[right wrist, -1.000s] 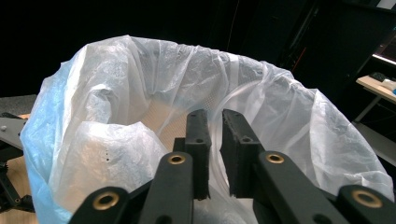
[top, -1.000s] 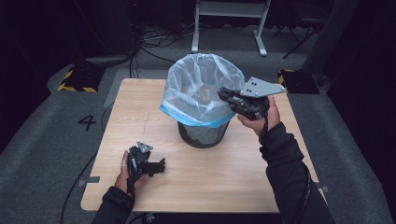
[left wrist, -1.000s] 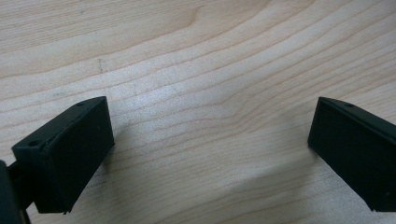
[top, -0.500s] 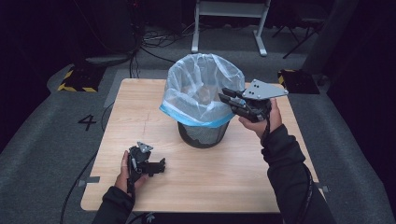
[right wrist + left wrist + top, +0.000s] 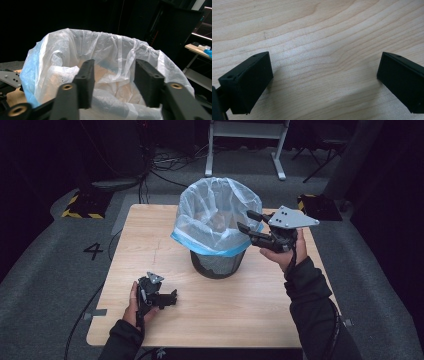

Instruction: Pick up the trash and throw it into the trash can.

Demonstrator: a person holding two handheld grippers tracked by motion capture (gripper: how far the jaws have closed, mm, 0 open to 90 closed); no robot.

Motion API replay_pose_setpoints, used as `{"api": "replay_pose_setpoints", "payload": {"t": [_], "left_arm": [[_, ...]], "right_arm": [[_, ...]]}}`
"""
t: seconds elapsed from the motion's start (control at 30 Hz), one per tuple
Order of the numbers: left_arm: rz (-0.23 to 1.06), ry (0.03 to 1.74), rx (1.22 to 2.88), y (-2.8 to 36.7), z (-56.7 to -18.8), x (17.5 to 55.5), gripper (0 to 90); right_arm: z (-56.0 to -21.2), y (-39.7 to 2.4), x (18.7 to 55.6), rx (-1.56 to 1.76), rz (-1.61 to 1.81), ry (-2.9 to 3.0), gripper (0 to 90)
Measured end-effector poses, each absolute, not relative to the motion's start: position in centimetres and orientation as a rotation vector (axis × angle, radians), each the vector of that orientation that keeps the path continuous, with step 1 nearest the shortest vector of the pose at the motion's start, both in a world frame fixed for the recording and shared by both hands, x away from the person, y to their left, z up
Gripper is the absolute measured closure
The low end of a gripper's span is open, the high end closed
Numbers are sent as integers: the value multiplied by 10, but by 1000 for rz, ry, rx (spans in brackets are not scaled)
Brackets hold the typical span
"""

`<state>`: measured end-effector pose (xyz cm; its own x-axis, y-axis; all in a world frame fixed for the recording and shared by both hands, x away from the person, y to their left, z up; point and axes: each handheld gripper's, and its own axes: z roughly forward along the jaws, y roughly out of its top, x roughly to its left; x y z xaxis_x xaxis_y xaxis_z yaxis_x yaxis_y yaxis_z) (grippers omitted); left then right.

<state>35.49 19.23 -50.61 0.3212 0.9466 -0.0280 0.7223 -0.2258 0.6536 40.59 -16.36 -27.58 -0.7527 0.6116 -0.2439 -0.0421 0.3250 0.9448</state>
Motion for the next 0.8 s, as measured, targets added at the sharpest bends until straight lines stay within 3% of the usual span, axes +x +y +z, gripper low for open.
{"api": "replay_pose_setpoints", "payload": {"t": [0.13, 0.3, 0.8], "left_arm": [[514, 1467, 2025, 192, -506, 355, 4], [512, 1468, 2023, 192, -506, 355, 4], [512, 1468, 2022, 192, -506, 355, 4]], "right_arm": [[-277, -167, 402, 528, 1454, 1988, 355], [-278, -175, 401, 544, 1472, 1962, 257], [-283, -198, 388, 552, 1468, 1953, 224]]}}
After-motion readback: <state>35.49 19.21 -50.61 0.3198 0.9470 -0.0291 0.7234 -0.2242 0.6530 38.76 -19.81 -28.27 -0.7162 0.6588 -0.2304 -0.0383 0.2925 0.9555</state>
